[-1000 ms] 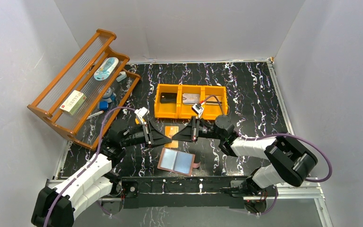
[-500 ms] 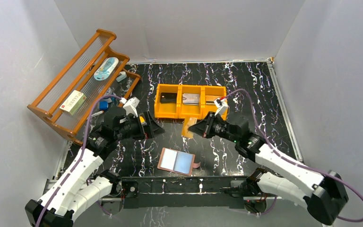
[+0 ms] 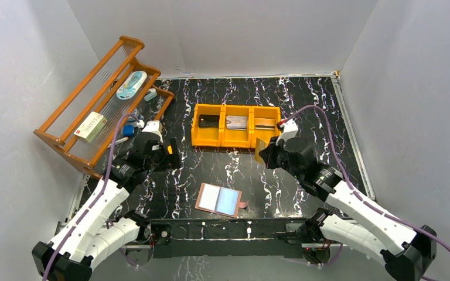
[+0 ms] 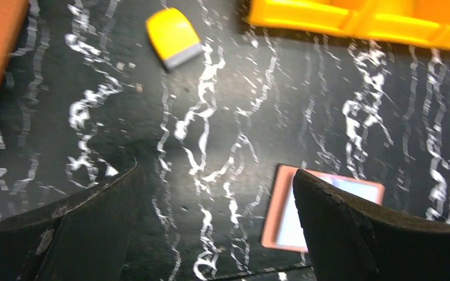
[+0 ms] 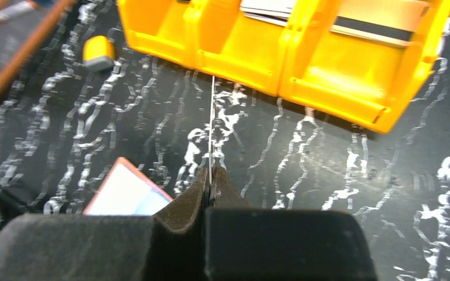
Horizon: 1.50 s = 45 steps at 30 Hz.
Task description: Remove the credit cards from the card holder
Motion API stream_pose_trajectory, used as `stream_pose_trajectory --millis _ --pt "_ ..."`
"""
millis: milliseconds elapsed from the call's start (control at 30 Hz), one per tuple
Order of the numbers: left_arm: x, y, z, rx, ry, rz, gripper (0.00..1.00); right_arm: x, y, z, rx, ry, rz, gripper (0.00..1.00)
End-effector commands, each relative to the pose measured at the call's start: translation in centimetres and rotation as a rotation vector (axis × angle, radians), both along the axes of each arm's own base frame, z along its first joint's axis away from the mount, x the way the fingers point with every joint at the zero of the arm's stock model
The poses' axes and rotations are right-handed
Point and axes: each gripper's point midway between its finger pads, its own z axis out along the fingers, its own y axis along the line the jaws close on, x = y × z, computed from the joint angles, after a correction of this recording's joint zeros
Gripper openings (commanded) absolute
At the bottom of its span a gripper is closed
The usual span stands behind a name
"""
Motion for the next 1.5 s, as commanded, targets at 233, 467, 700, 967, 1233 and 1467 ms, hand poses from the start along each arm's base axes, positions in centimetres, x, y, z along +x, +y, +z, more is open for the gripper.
stream_pose_trajectory --millis 233,467,700,967,1233,1467 --pt "3.0 2.0 -0.4 0.131 -0.069 0.029 0.98 7.5 -4.1 2.7 -0.394 -0.118 -0.146 0.0" --pt "2.5 3.1 0.5 0.131 -0.121 0.078 0.98 12.5 -4.5 1.4 -0.457 -0.168 -0.034 0.0" --pt "2.7 3.2 0.1 0.167 -0.102 0.06 0.98 14.8 -3.6 -0.9 -0.715 -0.162 0.192 0.0" --pt "2.8 2.9 -0.6 0.182 -0.069 0.028 0.98 16.9 -4.6 -2.7 -0.941 -0.196 0.292 0.0" --pt "2.7 3.2 -0.4 0.189 -0.083 0.039 0.98 18.4 -5.3 -4.5 -1.072 -0.229 0.469 0.0" --pt "2.8 3.0 -0.5 0.187 -0.074 0.029 0.98 21.5 -5.5 -5.0 -1.178 -0.314 0.447 0.0"
